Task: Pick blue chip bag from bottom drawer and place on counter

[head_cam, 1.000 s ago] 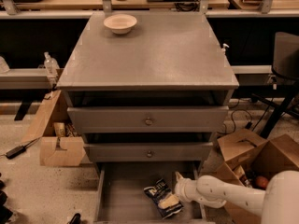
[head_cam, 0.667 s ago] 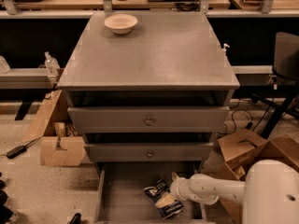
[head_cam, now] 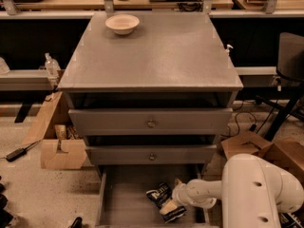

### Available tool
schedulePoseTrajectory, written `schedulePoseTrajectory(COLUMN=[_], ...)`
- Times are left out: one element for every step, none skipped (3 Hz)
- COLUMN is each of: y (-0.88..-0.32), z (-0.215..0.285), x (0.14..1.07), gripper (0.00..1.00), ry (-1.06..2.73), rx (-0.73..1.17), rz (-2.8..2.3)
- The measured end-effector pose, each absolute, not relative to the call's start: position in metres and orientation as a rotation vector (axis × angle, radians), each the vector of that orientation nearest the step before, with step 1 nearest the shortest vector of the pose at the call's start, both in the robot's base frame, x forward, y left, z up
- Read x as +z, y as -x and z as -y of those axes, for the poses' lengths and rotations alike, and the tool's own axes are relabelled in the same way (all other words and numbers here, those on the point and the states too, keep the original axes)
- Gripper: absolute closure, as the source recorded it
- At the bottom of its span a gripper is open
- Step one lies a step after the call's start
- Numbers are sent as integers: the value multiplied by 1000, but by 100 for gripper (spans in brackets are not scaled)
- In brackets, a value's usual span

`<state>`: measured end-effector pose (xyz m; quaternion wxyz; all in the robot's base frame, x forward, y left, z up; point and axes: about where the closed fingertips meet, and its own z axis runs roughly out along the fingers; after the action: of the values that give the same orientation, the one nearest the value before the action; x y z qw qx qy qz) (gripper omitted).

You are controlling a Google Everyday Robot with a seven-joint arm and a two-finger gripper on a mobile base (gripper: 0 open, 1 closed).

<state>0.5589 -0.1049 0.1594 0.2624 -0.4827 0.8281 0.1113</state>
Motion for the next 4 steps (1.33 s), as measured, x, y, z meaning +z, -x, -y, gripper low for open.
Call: schedulePoseTrajectory(y=[-549, -540, -525, -520], z=[113, 111, 96, 92], x=[143, 149, 170, 170], gripper=[18, 42, 65, 92], ry=[1315, 1320, 1343, 1349], rx=[277, 268, 282, 291], rz=[-2262, -2246, -2194, -2192])
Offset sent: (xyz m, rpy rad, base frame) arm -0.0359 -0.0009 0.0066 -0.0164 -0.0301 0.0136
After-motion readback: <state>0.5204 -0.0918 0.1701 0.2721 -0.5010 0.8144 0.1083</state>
